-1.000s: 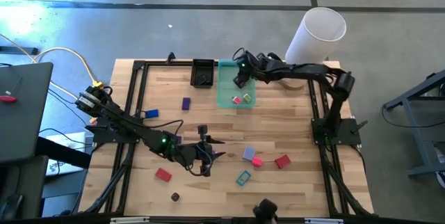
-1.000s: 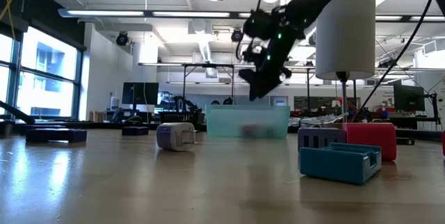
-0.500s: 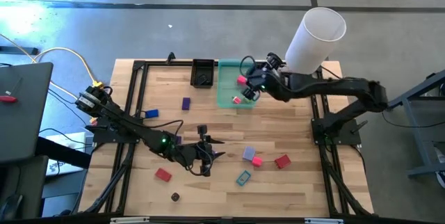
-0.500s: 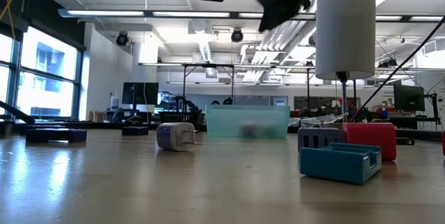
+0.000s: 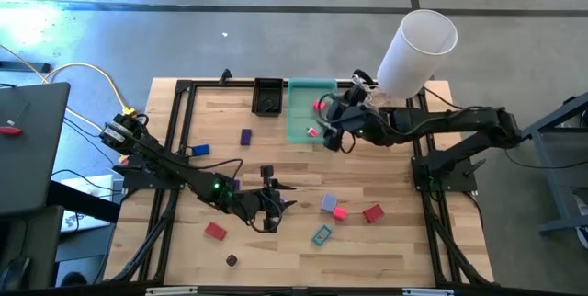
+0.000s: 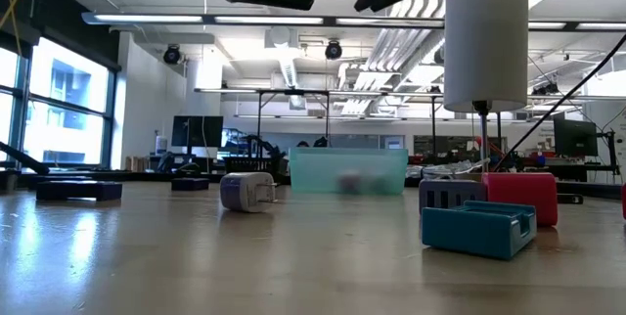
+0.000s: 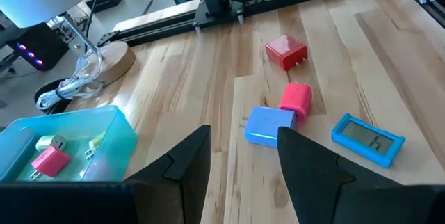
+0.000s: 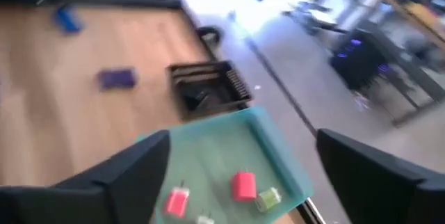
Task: Pick & Place Office items
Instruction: Put the top purple digital clock into the black bin
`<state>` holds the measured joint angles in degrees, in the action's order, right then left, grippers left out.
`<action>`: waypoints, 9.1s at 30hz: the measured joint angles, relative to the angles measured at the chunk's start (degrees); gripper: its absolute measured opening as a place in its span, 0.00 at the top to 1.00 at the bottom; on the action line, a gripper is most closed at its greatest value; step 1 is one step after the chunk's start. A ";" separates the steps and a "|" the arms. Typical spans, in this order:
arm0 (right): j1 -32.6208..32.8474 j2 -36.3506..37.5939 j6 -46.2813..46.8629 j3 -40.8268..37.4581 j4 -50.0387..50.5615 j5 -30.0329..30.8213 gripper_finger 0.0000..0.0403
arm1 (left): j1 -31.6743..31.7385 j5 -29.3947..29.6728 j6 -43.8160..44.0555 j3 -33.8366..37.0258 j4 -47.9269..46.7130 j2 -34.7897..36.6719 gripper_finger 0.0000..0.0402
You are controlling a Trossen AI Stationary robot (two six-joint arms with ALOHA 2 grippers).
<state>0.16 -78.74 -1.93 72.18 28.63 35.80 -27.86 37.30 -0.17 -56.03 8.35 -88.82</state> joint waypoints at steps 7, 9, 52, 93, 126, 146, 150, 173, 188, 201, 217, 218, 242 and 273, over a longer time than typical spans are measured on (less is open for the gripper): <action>0.22 0.16 4.28 -0.02 0.98 -1.37 0.08 | 0.00 -0.22 -2.48 0.00 -0.36 0.00 0.60; 0.74 0.36 4.89 -0.02 1.32 -2.37 0.11 | 0.00 -1.57 -3.67 0.00 -0.42 0.00 0.60; 27.85 0.48 17.15 -0.02 5.85 -7.39 0.14 | 43.98 -24.11 44.85 0.02 -55.92 9.58 0.10; 27.54 -3.34 16.75 -0.04 7.16 -7.44 0.15 | 54.51 -32.20 35.98 -0.22 -49.87 -10.78 0.10; 27.58 -3.32 16.73 -0.04 7.20 -7.46 0.15 | 49.79 -31.22 32.93 0.04 -48.17 -10.31 0.64; 27.58 -13.15 11.97 -0.05 1.20 -21.71 0.15 | 9.90 -30.02 37.99 0.17 -29.52 4.42 0.62; 28.06 -15.88 1.06 -0.06 -8.24 -23.66 0.17 | 6.47 -33.49 37.93 0.13 -23.11 4.00 0.62; 26.94 -18.92 -24.90 0.02 -22.86 -19.00 0.33 | 9.68 -48.98 37.06 0.02 -0.63 0.11 0.61; 26.40 -19.02 -24.70 -0.02 -22.46 -21.27 0.33 | 9.40 -53.20 37.03 0.02 3.60 -0.61 0.61; 26.44 -19.02 -23.17 -0.02 -22.43 -26.98 0.59 | 9.01 -53.25 37.03 0.02 4.60 -0.61 0.61; 26.77 -18.91 -22.47 0.09 -22.51 -26.17 0.88 | 9.00 -52.06 33.43 0.02 5.22 -0.63 0.61; 26.77 -18.89 -22.23 0.09 -22.29 -26.15 0.88 | 9.18 -52.05 32.66 0.02 5.24 -0.64 0.61; 29.11 -18.82 -18.90 0.09 -17.10 -16.77 0.88 | 11.98 -53.90 21.60 0.11 5.71 -0.66 0.58; 33.82 -14.33 0.29 -0.13 -5.62 12.98 0.88 | -1.55 2.68 -5.75 -0.04 -1.03 2.23 0.23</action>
<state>33.99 -93.07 -1.64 72.05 23.01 48.77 -29.41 39.98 -5.93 -56.07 7.33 -86.59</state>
